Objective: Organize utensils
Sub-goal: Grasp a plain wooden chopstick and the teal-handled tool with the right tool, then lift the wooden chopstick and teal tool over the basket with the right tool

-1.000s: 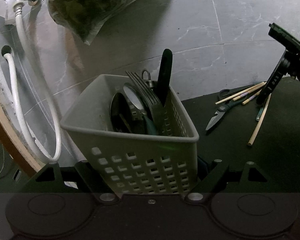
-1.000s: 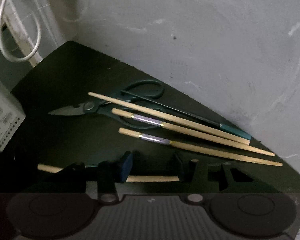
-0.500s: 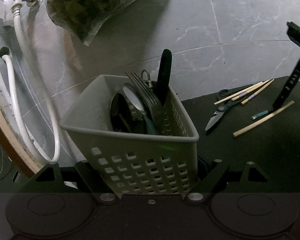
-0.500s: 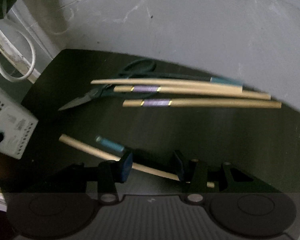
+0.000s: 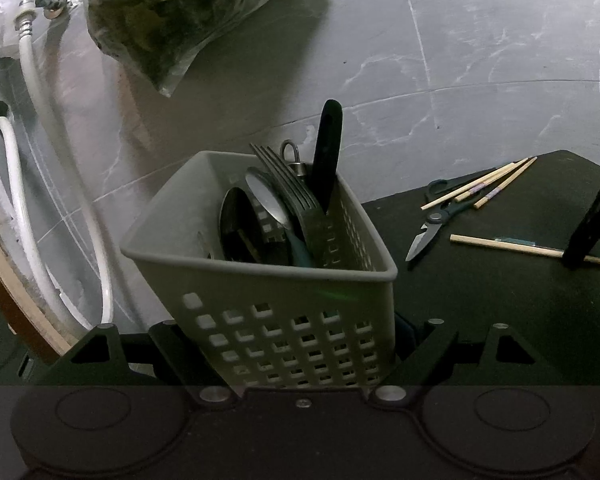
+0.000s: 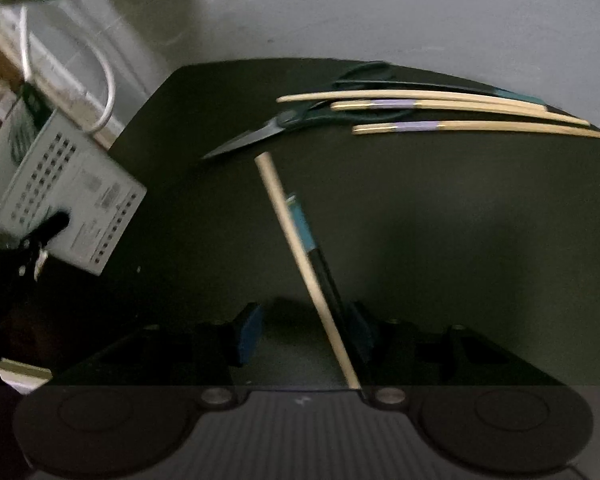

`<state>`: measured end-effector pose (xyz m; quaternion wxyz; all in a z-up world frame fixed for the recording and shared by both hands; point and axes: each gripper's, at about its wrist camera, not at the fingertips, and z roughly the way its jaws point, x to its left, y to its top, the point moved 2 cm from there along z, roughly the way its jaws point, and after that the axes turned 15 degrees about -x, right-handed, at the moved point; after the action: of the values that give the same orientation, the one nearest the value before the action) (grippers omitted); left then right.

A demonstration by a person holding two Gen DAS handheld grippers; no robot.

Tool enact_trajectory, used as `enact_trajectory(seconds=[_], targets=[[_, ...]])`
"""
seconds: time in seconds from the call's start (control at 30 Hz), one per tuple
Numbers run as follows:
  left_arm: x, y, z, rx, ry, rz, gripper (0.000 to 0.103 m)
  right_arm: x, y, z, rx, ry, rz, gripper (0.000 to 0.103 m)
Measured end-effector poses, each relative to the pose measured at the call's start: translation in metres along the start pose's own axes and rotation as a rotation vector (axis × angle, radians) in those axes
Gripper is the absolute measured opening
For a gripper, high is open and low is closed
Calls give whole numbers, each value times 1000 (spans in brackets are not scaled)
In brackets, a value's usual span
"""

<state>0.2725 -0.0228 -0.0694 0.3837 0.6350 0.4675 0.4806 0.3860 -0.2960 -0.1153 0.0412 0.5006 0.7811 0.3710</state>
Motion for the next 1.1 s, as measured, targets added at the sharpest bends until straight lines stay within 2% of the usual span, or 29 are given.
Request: enact_trajectory(seconds=[0.13, 0.27, 0.4, 0.5, 0.77, 0.9, 0.97, 1.03, 1.1], targets=[[2, 0, -1, -6, -13, 3, 84, 21, -1, 6, -6, -24, -46, 55], [4, -1, -1, -13, -26, 5, 84, 32, 6, 17, 3, -99, -90, 47], [6, -1, 0, -20, -39, 4, 84, 33, 16, 25, 17, -138, -88, 42], [7, -1, 0, -23, -47, 5, 84, 35, 22, 31, 37, -150, -100, 37], [8, -3, -1, -31, -59, 4, 83, 30, 40, 42, 99, -159, -111, 34], [9, -3, -2, -33, -61, 2, 83, 35, 44, 48, 144, -176, -159, 31], [9, -3, -2, -34, -61, 1, 83, 39, 44, 50, 159, -196, -190, 25], [8, -3, -2, -34, -60, -1, 83, 43, 43, 53, 170, -216, -221, 23], [8, -3, -2, -34, -61, -1, 83, 45, 44, 54, 180, -221, -217, 16]])
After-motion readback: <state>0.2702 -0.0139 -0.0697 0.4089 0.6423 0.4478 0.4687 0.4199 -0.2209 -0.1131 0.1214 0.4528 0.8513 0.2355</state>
